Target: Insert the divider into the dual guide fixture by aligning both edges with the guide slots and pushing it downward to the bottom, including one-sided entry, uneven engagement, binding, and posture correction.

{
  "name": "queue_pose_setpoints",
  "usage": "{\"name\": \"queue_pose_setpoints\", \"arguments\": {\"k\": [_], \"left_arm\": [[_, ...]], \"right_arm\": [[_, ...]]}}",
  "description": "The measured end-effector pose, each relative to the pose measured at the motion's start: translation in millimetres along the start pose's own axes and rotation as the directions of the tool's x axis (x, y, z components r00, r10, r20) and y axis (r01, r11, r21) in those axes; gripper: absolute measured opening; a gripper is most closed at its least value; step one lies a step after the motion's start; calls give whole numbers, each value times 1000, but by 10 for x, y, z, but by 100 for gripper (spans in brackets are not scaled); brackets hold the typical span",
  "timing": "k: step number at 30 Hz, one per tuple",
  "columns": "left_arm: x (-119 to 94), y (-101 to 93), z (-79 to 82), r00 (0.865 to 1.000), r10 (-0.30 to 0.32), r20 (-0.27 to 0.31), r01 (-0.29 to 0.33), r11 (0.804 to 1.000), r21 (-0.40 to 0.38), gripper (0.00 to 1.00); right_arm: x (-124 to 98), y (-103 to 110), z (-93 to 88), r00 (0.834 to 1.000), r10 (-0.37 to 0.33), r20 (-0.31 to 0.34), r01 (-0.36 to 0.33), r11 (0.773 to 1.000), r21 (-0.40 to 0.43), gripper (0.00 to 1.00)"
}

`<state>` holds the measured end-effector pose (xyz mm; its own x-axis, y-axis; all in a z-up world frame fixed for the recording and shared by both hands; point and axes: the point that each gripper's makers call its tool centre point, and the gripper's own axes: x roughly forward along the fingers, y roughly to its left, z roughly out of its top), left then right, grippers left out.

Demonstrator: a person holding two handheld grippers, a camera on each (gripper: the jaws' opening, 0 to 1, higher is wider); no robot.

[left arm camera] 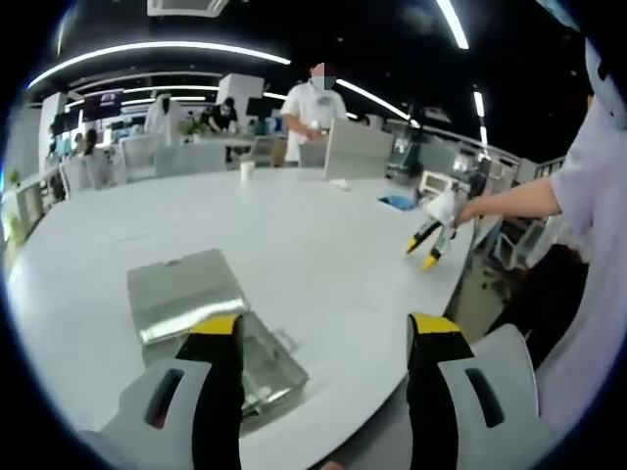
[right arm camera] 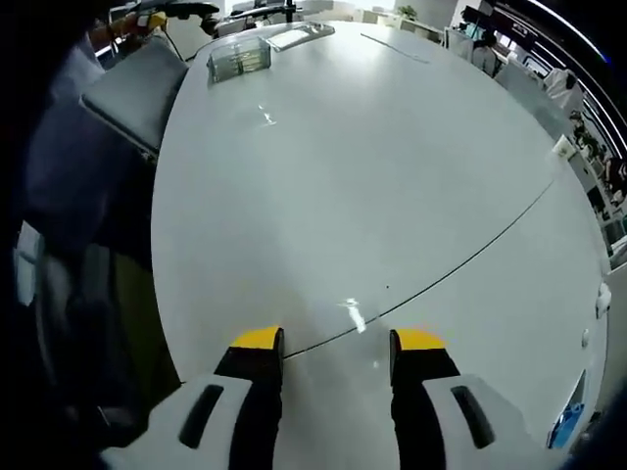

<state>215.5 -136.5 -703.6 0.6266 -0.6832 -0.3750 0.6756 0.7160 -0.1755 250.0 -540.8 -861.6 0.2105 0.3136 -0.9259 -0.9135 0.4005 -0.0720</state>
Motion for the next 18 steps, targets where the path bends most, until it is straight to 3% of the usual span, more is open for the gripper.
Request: {"name": "queue_pose_setpoints", "arguments": {"k": [7, 18], "left_arm": [[4, 4, 0, 1000, 5, 0, -5, 1000, -2, 65], [43, -6, 19, 1000, 4, 6, -4, 1000, -6, 64]], "right_arm": [[15, 76, 14, 998, 57, -13, -57, 998, 13, 37], [11, 87, 25, 996, 76, -38, -77, 997, -14, 33]]}}
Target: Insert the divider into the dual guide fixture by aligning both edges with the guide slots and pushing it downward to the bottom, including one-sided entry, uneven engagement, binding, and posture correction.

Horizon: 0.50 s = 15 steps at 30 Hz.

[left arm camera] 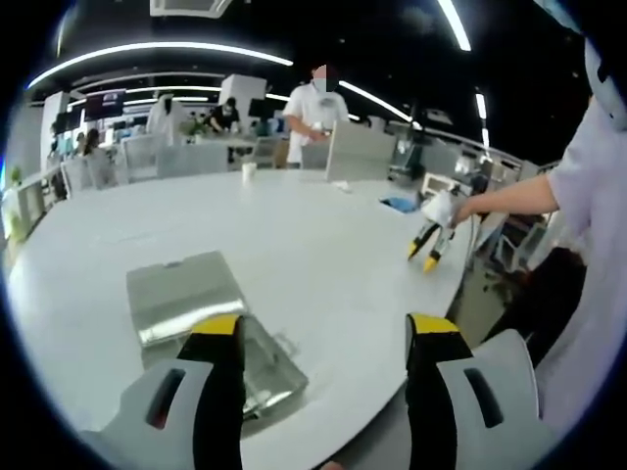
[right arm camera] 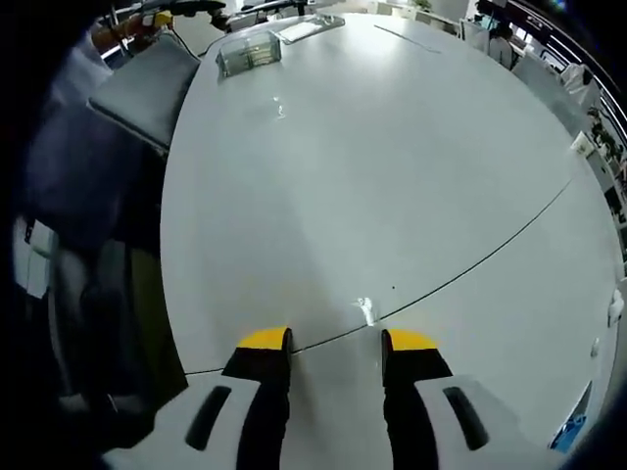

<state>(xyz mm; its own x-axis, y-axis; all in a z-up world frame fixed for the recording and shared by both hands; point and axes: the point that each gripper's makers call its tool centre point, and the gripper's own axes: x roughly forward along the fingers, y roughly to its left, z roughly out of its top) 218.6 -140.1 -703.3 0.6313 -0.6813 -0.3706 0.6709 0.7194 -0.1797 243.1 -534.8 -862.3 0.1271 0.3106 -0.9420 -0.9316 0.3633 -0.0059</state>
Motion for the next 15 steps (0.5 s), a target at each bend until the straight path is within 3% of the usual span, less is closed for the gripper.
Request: {"name": "queue_pose_setpoints", "arguments": {"k": [15], "left_arm": [[3, 11, 28, 1000, 2, 11, -2, 1000, -3, 64]], "right_arm": [[10, -7, 16, 999, -7, -50, 7, 1000, 7, 27]]}}
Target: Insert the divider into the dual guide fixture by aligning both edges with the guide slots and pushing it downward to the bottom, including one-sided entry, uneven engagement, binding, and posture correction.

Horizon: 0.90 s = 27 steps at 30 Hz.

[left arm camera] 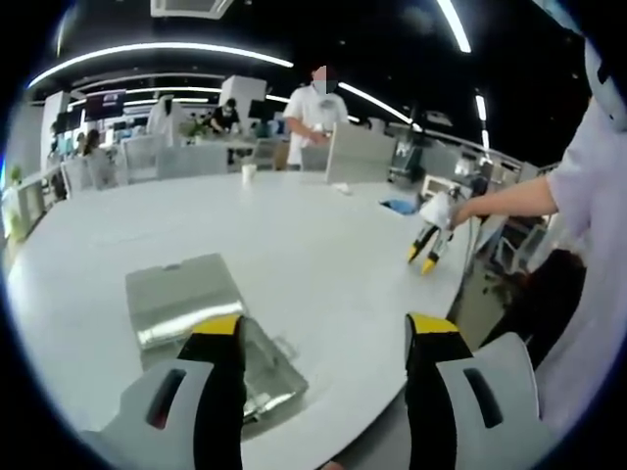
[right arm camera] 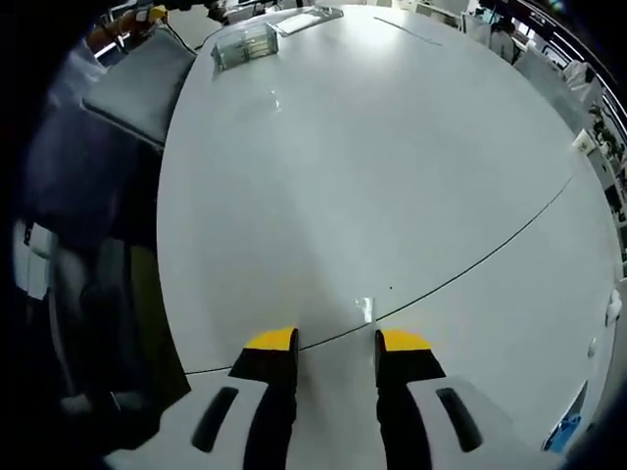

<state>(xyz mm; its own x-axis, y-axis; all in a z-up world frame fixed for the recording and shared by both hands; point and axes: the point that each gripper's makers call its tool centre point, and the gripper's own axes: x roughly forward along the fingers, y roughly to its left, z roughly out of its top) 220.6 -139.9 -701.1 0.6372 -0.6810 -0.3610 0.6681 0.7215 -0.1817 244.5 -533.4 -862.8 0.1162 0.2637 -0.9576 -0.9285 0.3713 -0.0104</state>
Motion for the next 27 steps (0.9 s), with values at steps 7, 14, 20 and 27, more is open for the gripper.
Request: {"name": "queue_pose_setpoints", "arguments": {"k": [7, 14, 20, 27], "left_arm": [[-10, 13, 6, 1000, 1, 3, -1, 1000, 0, 63], [11, 12, 8, 1000, -8, 2, 8, 1000, -1, 63], [21, 23, 16, 1000, -15, 4, 15, 1000, -4, 64], [25, 37, 10, 1000, -28, 8, 28, 1000, -8, 63]], "right_arm": [[3, -34, -49, 1000, -19, 0, 19, 998, 54, 26], [11, -75, -79, 999, -50, 8, 49, 991, 124, 26], [-12, -60, 4, 996, -74, 42, 65, 980, 189, 26], [-92, -75, 221, 984, -143, 105, 112, 959, 259, 26]]}}
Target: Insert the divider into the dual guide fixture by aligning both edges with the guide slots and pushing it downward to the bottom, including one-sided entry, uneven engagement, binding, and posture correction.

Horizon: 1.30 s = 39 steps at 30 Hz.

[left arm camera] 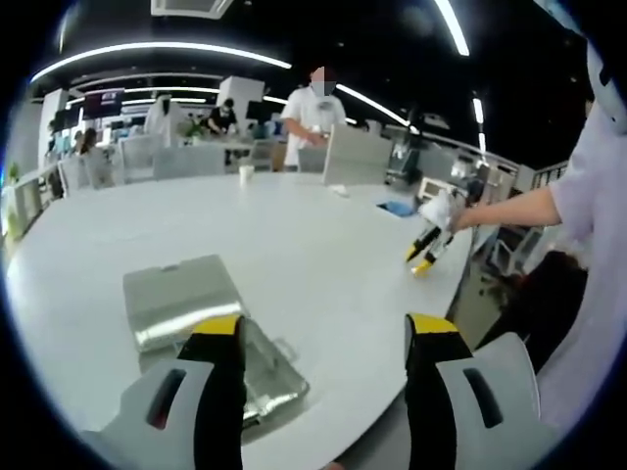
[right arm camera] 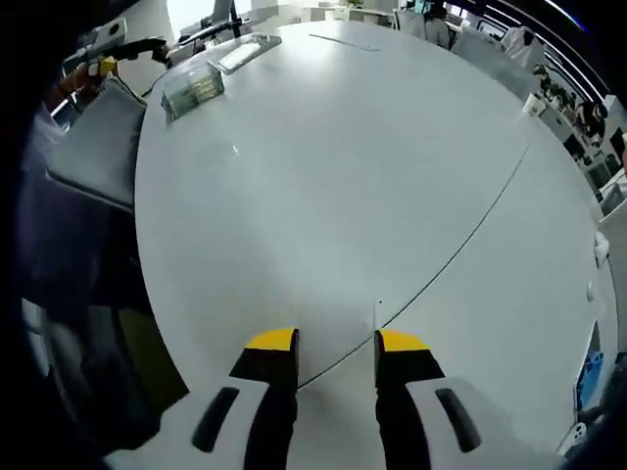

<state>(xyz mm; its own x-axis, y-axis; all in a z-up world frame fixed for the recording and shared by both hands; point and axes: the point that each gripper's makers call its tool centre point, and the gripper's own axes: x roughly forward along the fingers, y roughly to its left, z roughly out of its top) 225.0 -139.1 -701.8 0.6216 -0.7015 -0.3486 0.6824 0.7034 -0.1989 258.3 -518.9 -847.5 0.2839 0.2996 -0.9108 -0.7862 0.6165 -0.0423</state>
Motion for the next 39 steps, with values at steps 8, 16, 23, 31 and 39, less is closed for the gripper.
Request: {"name": "queue_pose_setpoints", "arguments": {"k": [8, 16, 23, 31, 39], "left_arm": [[-37, 35, 9, 1000, -15, 12, 15, 1000, -14, 62], [-74, 60, 10, 999, -35, 27, 36, 999, -18, 61], [-167, 91, 14, 998, -47, 40, 48, 999, -16, 61], [-260, 126, -16, 997, -57, 48, 58, 998, -21, 61], [-308, 175, -13, 996, -72, 59, 74, 997, -28, 60]], "right_arm": [[-58, 76, 223, 996, -59, 64, 56, 997, 52, 26], [-67, 259, 472, 986, -102, 132, 90, 992, 93, 26], [-55, 409, 590, 980, -114, 162, 95, 988, 121, 26], [-68, 554, 769, 969, -140, 201, 111, 983, 149, 26], [-91, 803, 1105, 952, -153, 266, 113, 981, 158, 26]]}}
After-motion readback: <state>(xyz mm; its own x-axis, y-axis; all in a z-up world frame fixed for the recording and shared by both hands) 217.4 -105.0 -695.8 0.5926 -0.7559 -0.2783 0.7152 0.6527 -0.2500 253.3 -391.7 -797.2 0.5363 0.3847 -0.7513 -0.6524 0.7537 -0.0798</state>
